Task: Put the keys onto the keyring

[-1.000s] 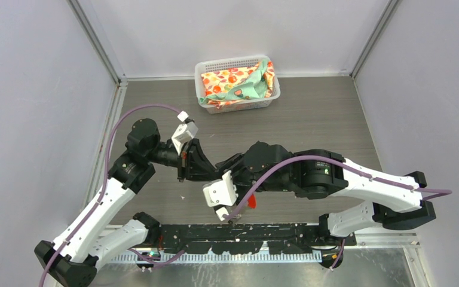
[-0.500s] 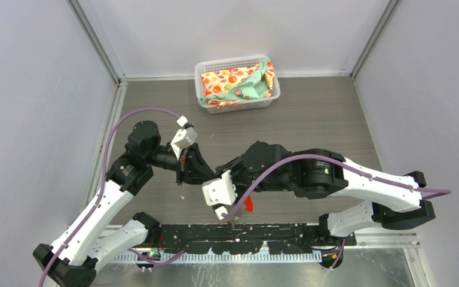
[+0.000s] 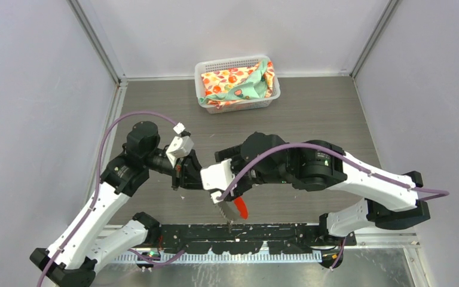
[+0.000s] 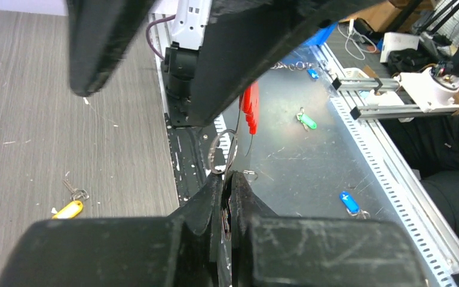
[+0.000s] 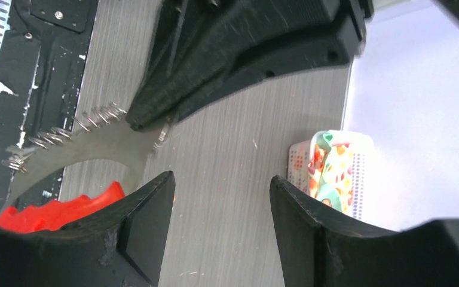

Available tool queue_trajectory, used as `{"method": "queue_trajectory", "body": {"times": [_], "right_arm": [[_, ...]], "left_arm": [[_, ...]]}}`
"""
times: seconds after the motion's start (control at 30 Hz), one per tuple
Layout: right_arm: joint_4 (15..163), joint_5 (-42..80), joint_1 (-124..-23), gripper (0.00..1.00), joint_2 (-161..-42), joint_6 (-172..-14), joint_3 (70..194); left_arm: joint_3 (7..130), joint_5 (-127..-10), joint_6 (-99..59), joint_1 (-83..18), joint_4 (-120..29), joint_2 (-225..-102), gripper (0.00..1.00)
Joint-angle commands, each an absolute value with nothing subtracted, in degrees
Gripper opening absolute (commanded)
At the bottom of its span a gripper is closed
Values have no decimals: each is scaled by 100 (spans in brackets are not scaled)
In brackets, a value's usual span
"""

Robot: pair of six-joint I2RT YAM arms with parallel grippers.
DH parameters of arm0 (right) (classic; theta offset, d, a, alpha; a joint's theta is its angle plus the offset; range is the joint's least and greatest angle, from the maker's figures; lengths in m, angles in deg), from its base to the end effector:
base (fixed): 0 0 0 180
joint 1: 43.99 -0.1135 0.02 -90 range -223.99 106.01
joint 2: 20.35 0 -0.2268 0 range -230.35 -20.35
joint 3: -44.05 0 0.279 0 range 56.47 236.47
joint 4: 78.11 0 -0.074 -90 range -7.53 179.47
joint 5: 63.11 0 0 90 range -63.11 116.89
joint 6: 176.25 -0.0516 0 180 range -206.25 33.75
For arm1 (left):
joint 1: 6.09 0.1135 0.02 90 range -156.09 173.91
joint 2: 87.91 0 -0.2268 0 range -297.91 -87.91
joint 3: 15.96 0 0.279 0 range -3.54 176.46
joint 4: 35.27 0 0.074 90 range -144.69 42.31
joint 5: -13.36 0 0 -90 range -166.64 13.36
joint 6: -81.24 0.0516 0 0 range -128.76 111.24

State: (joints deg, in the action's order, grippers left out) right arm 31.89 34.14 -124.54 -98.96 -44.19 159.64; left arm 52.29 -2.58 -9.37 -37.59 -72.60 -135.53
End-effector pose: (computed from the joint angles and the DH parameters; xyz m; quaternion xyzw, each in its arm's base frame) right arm 0.0562 0.2979 0.4354 -0.7549 0.4476 0.1044 0.4678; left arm 0.1554 -0.1534 0.3540 0.5171 0.5216 -0.5961 0.3243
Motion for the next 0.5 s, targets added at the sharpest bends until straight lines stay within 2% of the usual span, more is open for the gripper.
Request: {"method": "queue_trajectory", "body": {"times": [0.0,0.2,0.33,0.47], "right_arm": [[3378,2665,-11972,64,-9587,-4964,16103],[4178,823,-11146,63,-9153,-5587,15469],[4948,476,-11144,64,-8857,-5833,14643],[6337,456,-11149,64,-8462,-6196,13684]], "left_arm": [[5585,103,36,-3773,-7849,-13370,0],[5676,113,317,-3773,-7917,-13304,0],[5670,128,284,-3773,-7801,-13269,0],[5684,124,-64,-3773,-7424,-13230,0]]}}
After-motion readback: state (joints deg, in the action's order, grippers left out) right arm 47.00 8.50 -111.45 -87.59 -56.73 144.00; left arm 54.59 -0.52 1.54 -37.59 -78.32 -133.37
